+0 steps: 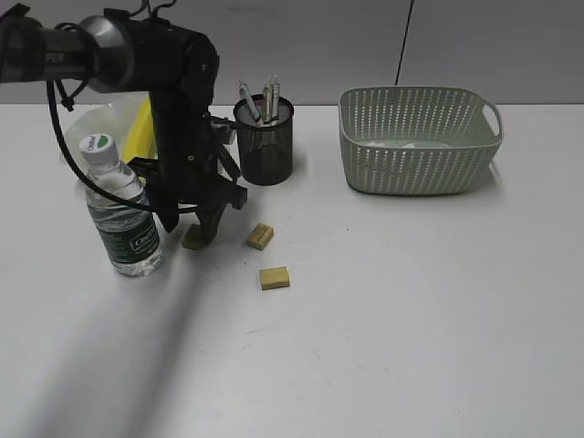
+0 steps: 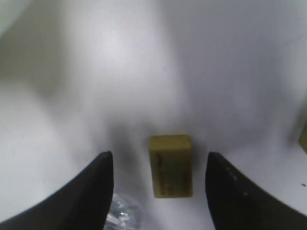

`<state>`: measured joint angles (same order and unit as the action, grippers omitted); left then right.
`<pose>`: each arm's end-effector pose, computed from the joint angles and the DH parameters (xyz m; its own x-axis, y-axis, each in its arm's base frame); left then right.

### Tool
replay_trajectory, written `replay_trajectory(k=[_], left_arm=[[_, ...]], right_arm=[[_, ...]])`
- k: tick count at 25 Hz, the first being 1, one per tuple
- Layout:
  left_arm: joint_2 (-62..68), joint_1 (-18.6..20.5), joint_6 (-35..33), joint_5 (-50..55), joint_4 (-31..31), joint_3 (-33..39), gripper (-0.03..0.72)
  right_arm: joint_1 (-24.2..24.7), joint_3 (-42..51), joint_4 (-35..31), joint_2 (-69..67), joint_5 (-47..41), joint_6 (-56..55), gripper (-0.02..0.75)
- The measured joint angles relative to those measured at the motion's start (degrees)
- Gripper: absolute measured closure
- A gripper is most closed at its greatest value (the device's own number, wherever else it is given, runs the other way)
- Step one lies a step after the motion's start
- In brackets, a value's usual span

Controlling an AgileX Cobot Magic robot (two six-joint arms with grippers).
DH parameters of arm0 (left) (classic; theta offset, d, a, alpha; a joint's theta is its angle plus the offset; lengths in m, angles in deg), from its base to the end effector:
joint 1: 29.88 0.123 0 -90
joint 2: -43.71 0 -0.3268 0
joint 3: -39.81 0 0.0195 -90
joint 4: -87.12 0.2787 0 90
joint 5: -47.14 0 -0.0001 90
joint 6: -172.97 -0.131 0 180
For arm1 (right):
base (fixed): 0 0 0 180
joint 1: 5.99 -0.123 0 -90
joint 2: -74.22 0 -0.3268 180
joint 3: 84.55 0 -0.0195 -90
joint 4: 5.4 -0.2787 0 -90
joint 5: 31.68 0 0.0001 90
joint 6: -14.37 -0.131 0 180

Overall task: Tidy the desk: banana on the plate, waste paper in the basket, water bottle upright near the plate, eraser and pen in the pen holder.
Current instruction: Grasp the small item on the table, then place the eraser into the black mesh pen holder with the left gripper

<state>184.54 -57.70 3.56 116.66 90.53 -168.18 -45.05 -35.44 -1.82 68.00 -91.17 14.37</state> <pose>0.4566 -0.2327 0.1085 -0.9482 0.3161 0.0310 0.3174 0.9463 0.0616 0.0137 0.0021 0.2781 -0.3064 -0.2895 -0.9068 -0.6013 0.7974 -0.0514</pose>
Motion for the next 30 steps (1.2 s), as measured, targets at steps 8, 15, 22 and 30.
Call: replay_trajectory(k=[8, 15, 22, 30], left_arm=[[1.2, 0.0, 0.0, 0.1, -0.3, 0.0, 0.255], [1.6, -0.1, 0.0, 0.2, -0.4, -1.3, 0.501], [1.6, -0.1, 0.0, 0.7, -2.5, -7.5, 0.501], [-3.6, -0.1, 0.0, 0.4, -4.8, -12.8, 0.501]], right_arm=[[0.0, 0.0, 0.2, 0.0, 0.0, 0.0, 0.253], [0.0, 0.0, 0.2, 0.0, 0.0, 0.0, 0.253], [0.0, 0.0, 0.2, 0.0, 0.0, 0.0, 0.253], [0.0, 0.0, 0.4, 0.0, 0.0, 0.0, 0.253]])
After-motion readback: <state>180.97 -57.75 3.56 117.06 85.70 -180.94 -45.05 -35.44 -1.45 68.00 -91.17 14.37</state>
